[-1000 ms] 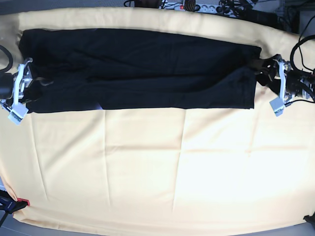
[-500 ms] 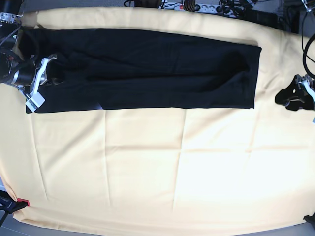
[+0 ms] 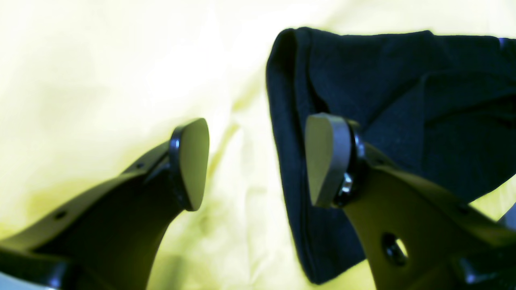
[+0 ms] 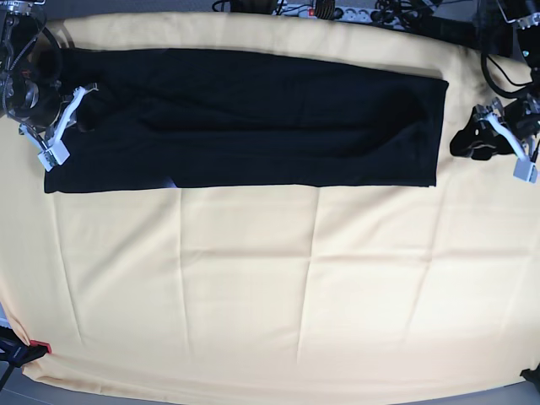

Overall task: Fold the T-shirt properly
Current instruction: 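Release the hem and reposition both grippers at the folded shirt ends, then grasp the folded shirt ends and push them inward with both grippers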

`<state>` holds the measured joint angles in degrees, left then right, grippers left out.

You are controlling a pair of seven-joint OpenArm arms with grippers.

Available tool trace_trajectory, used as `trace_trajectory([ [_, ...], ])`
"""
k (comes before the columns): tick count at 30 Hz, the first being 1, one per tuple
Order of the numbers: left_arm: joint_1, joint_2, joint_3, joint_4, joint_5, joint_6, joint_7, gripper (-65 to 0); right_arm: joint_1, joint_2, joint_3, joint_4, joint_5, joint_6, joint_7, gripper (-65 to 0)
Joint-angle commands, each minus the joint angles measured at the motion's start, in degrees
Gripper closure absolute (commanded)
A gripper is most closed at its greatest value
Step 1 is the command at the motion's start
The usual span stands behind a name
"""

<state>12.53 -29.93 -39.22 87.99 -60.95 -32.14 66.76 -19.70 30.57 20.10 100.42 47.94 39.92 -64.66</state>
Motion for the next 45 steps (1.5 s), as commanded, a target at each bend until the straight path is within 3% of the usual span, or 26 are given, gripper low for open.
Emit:
trace_trajectory([
  [1,-0.3,-0.6,-0.4,0.8,-0.4,-0.4,-0.8,-39.0,0.2,0.9,0.6,0.8,0.2,0.1,0.2,0.0],
  [5,-0.3,1.6,1.5,0.8,0.3,-0.3,-0.7,-39.0,0.2,0.9,0.6,0.8,0.2,0.1,0.2,0.0],
  [13,-0.3,2.3,14.4,0.8,0.1,-0.4,-0.8,-39.0,0.2,0.9,0.6,0.8,0.2,0.1,0.2,0.0],
  [18,-0.3,2.3,18.6,0.8,-4.2,-0.4,-0.3,-38.1,0.2,0.9,0.6,0.8,0.2,0.1,0.2,0.0],
  [20,-0.4,2.3,18.5,0.8,-4.7,-0.4,-0.4,-29.3,0.2,0.9,0.6,0.8,0.2,0.1,0.2,0.0],
  [23,-0.7,2.3,17.8,0.8,-4.2,0.7,-0.4,-3.0,0.2,0.9,0.6,0.8,0.2,0.1,0.2,0.0],
  [24,-0.8,2.3,17.5,0.8,-4.2,1.4,-0.4,0.0,0.3,0.9,0.6,0.8,0.3,0.1,0.2,0.0],
  [26,-0.9,2.3,16.8,0.8,-4.0,1.8,-0.9,0.0,0.7,0.9,0.6,0.8,1.5,0.1,0.2,0.0],
  [27,-0.9,2.3,16.3,0.8,-4.0,1.8,-1.1,0.0,0.9,0.9,0.6,0.8,2.6,0.1,0.2,-2.2],
  [30,-0.9,2.3,14.4,0.8,-4.1,1.8,-1.3,0.0,2.3,0.9,0.6,0.8,5.6,-0.1,0.2,-25.7],
  [32,-1.0,2.3,12.9,0.8,-4.1,1.8,-1.2,0.0,3.7,0.9,0.6,0.8,6.8,-0.1,0.2,-37.8],
  [39,-1.0,1.1,4.0,0.8,-4.0,1.7,-0.7,0.0,8.5,0.9,0.6,0.8,18.8,0.1,-4.5,-40.1],
  [43,-0.9,-2.3,0.4,0.8,-4.3,1.8,0.0,0.0,9.0,0.9,0.6,0.8,19.6,0.1,-5.9,-40.1],
  [45,-0.9,-4.1,0.0,0.8,-8.3,2.7,2.6,0.0,8.7,0.9,0.6,0.8,19.6,0.1,-5.9,-40.1],
])
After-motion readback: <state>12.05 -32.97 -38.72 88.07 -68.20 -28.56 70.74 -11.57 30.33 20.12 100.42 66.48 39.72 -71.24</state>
